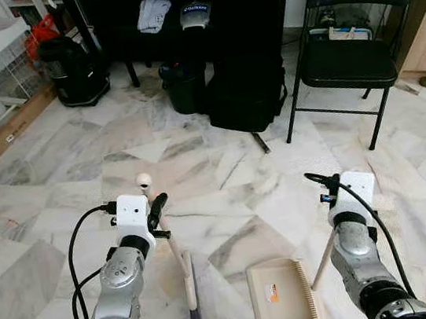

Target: Sweep floor

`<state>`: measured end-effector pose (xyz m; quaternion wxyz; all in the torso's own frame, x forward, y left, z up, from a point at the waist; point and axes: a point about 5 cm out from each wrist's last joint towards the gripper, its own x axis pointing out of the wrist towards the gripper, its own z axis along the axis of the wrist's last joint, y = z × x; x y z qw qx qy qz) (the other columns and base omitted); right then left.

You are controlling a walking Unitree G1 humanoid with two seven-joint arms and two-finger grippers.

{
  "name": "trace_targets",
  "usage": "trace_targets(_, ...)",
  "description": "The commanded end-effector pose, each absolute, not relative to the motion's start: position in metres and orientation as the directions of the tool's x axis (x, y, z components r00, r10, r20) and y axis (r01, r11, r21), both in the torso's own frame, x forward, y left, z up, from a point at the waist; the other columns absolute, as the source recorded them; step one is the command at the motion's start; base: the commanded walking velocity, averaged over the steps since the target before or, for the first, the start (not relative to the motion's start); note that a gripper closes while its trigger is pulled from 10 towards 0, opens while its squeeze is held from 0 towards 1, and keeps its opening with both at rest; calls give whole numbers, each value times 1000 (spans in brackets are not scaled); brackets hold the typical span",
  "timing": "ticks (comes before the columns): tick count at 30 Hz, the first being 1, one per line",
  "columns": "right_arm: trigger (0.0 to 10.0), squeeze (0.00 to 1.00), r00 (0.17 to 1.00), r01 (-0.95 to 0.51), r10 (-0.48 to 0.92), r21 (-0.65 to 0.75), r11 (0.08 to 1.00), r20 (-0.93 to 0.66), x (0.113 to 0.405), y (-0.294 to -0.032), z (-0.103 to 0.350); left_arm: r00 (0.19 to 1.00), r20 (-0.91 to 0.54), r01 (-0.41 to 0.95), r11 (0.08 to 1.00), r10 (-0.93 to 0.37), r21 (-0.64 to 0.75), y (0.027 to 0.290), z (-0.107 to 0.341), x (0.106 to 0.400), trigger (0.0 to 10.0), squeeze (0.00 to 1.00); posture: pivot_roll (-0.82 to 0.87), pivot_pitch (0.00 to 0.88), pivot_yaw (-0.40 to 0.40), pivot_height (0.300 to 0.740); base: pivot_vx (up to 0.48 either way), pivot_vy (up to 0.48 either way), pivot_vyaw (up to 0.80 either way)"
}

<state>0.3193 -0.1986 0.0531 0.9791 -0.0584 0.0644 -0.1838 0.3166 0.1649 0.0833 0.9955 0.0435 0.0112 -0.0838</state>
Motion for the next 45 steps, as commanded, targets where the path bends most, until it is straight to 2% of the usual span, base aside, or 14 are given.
trace_targets(1, 10000, 0, 934, 323, -341, -154, 934, -111, 319, -196, 53, 986, -16, 169, 981, -168, 94, 168, 88, 317, 10000, 0, -10, 111, 26, 740, 0, 0, 0)
trace_targets(3, 10000, 0, 935, 299, -328, -195, 934, -137, 316, -196, 49, 986, -17, 168, 981, -168, 95, 168, 88, 317, 10000, 0, -12, 109, 25, 740, 0, 0, 0)
trace_targets(12, 10000, 0, 943, 235, -278, -225, 946, -184, 301, -199, 40, 984, -21, 177, 980, -175, 95, 168, 87, 317, 10000, 0, -18, 106, 22, 740, 0, 0, 0)
trace_targets(24, 10000, 0, 959, 147, -206, -280, 949, -195, 294, -197, 49, 983, -19, 181, 978, -180, 98, 169, 89, 318, 10000, 0, -19, 106, 23, 740, 0, 0, 0)
trace_targets(32, 10000, 0, 961, 125, -190, -297, 947, -201, 294, -198, 53, 983, -18, 182, 978, -181, 99, 169, 89, 319, 10000, 0, -20, 107, 23, 740, 0, 0, 0)
trace_targets(45, 10000, 0, 936, 79, -187, -341, 937, -297, 286, -199, 41, 983, -23, 186, 978, -184, 99, 169, 89, 318, 10000, 0, -19, 113, 24, 740, 0, 0, 0)
